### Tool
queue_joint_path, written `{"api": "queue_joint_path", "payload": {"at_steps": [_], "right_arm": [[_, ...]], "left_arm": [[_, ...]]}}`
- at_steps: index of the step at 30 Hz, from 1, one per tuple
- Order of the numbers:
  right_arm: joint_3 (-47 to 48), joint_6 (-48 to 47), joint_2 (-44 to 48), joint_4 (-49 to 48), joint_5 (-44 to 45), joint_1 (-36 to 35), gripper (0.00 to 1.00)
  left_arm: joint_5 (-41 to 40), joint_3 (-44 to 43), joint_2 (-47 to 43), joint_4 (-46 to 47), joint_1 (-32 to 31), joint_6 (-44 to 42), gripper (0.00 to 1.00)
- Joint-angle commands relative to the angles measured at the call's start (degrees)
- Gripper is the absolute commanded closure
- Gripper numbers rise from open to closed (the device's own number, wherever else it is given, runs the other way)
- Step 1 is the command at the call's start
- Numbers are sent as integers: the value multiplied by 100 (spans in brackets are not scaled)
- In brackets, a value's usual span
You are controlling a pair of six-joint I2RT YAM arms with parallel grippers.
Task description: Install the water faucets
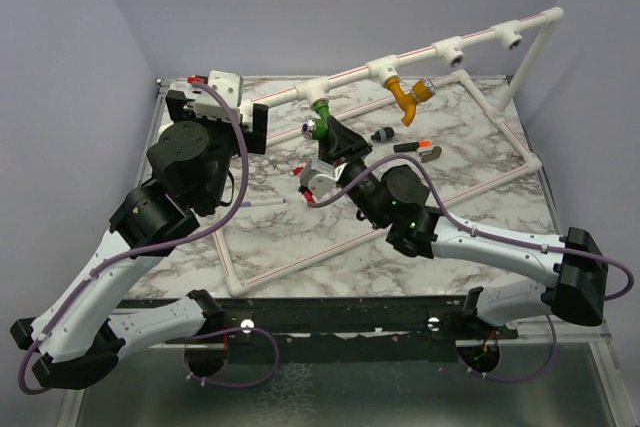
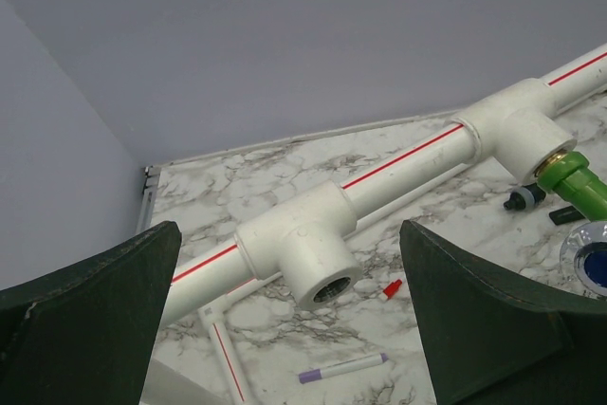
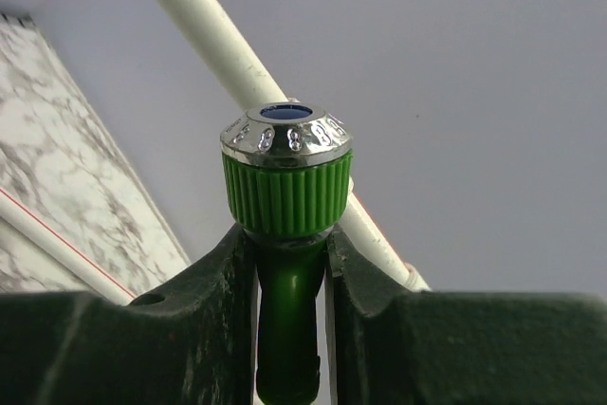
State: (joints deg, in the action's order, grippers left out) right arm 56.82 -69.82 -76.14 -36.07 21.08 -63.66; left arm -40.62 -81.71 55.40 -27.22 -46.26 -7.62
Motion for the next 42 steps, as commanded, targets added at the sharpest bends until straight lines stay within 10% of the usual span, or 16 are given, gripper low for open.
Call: {"api": "queue_joint_path", "payload": {"at_steps": [1, 20, 42], "right_arm": [[-167, 1506, 12, -1016, 294, -15, 99], [-288, 7569, -260, -1800, 2255, -16, 99], [208, 16054, -40, 2592, 2891, 90, 99]], "left_arm": [[-165, 41, -103, -61, -34, -35, 1], [-141, 137, -220, 33, -35, -114, 1], [-6, 305, -588, 56, -41, -129, 1]]}}
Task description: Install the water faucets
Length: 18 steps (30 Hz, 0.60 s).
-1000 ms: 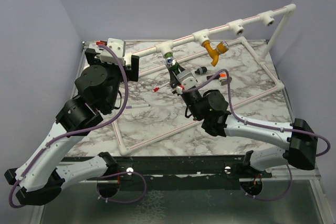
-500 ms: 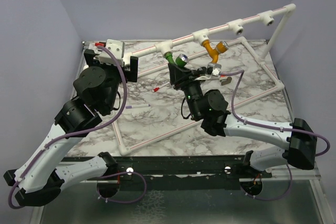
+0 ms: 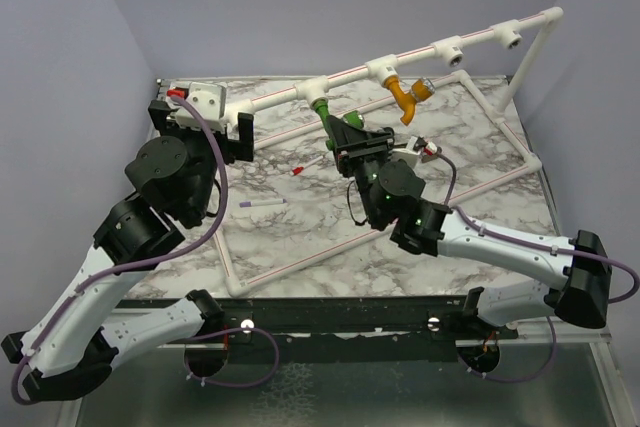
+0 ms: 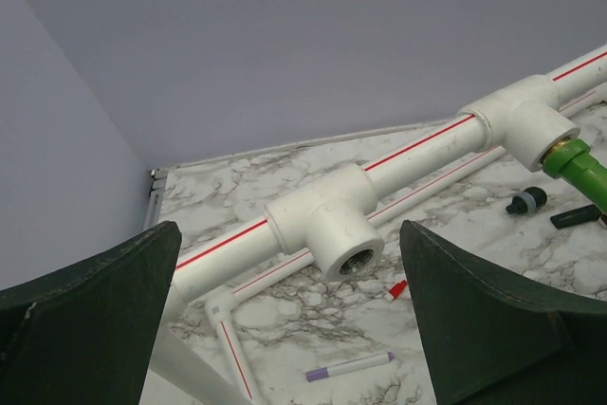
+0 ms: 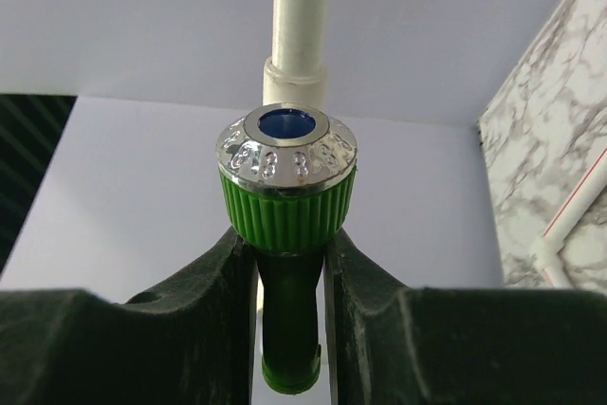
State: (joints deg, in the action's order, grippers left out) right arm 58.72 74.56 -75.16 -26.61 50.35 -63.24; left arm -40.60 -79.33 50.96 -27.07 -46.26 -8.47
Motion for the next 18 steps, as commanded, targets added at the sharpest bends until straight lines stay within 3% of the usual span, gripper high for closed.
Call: {"api": "queue_joint_path", "payload": {"at_steps": [1, 6, 12, 18], "right_arm": [[41, 1835, -146, 1767, -111, 49, 99], [3, 2478, -141, 1898, -393, 58, 99], [77, 2276, -78, 2024, -483, 58, 98], [-291, 1262, 176, 1144, -489, 58, 56]], "left_arm": [[1, 68, -162, 43, -49, -37, 1], [36, 74, -201, 44, -77, -7, 1], [28, 73, -201, 40, -111, -1, 1], [-20, 101, -189, 43, -109, -4, 1]]}}
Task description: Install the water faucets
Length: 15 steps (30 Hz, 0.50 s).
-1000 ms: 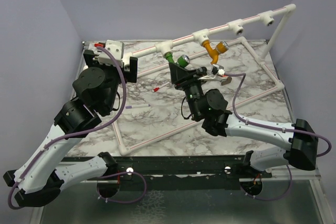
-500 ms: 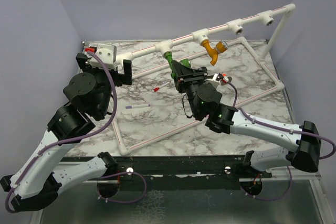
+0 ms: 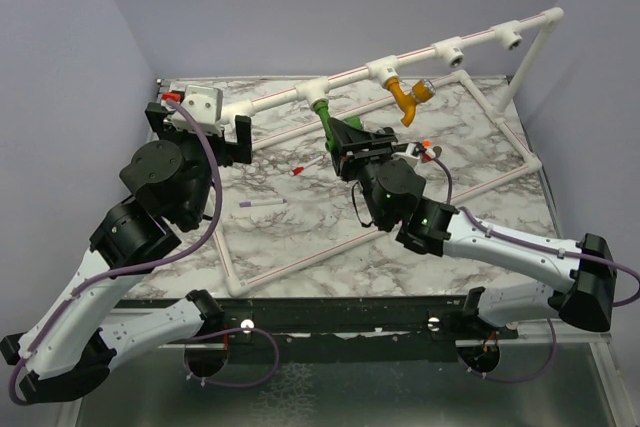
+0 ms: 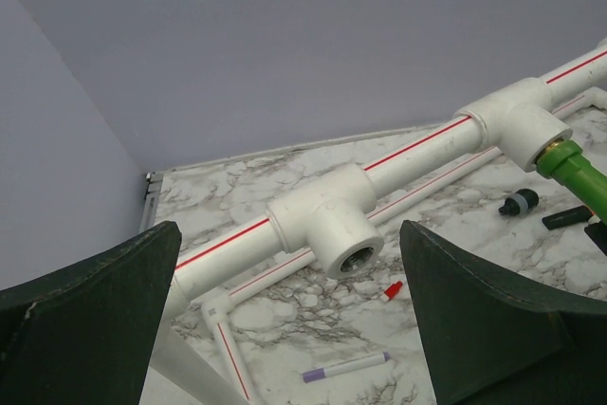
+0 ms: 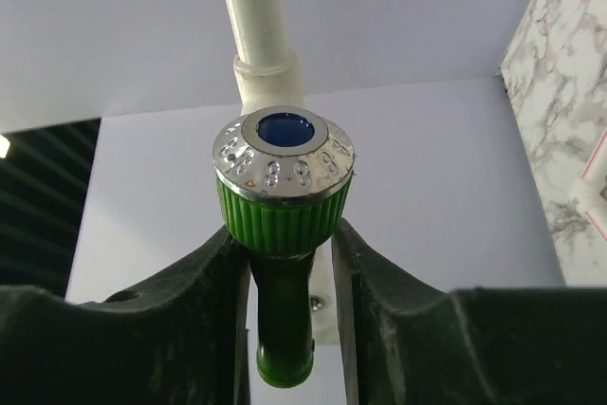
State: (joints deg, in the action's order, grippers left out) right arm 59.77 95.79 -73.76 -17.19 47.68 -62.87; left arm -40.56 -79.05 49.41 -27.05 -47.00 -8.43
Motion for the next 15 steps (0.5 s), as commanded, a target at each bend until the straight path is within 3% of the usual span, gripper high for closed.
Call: {"api": "queue_joint_path", "payload": {"at_steps": [1, 5, 15], "right_arm": [[-467, -1098, 78, 8, -224, 21, 49], [-501, -1682, 219, -166, -346, 17, 36], [-936, -2739, 934, -621, -713, 20, 32]], "left_arm": [[-30, 86, -22, 42, -32, -10, 1], [-26, 91, 15, 42, -31, -11, 1], [-49, 79, 89, 42, -32, -11, 1]]}}
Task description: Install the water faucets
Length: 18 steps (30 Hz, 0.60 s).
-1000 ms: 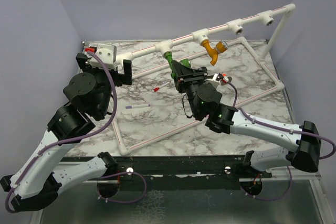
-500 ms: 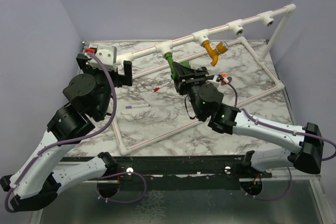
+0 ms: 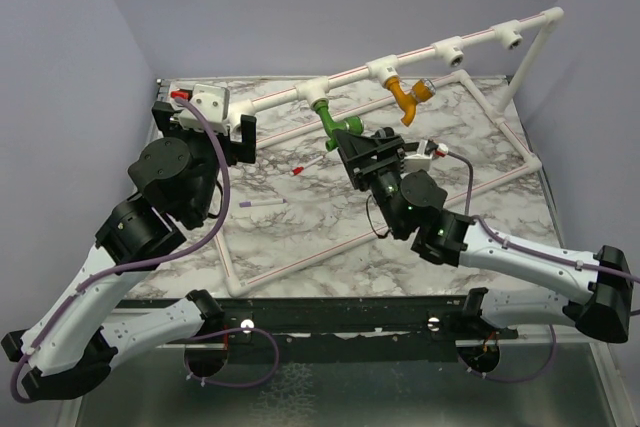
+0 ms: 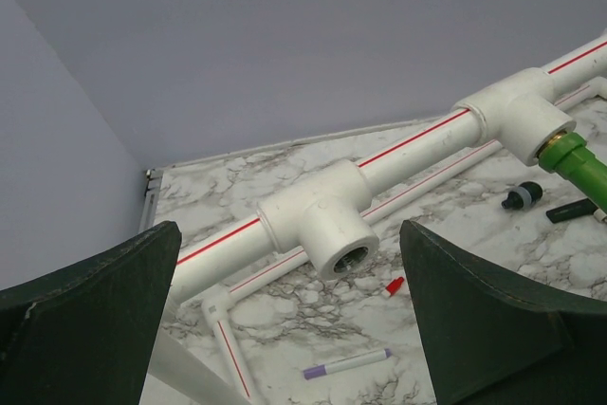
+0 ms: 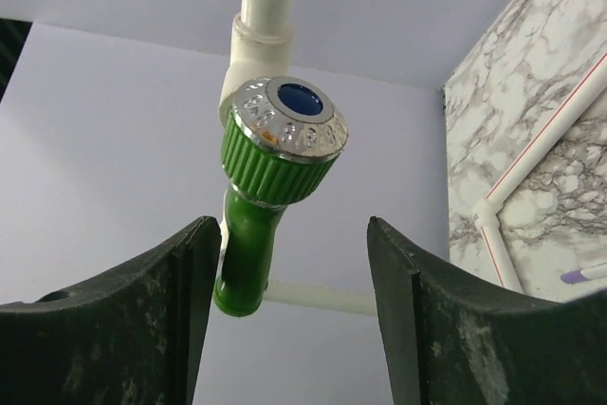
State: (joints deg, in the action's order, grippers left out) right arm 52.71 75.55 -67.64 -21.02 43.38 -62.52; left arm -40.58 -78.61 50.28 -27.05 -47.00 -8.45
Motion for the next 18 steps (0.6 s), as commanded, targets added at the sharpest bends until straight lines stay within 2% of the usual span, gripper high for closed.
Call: {"api": "queue_joint_path", "payload": {"at_steps": [1, 8, 18], "right_arm": [[-257, -864, 409, -283, -353, -15, 32], [-247, -2480, 987, -193, -765, -15, 32], [110, -5925, 1578, -80, -1629, -21, 32]], "left_arm": [[-58, 31, 12, 46, -31, -8, 1], [-110, 0, 59, 42, -33, -54, 1], [-153, -58, 157, 42, -31, -84, 1]]}}
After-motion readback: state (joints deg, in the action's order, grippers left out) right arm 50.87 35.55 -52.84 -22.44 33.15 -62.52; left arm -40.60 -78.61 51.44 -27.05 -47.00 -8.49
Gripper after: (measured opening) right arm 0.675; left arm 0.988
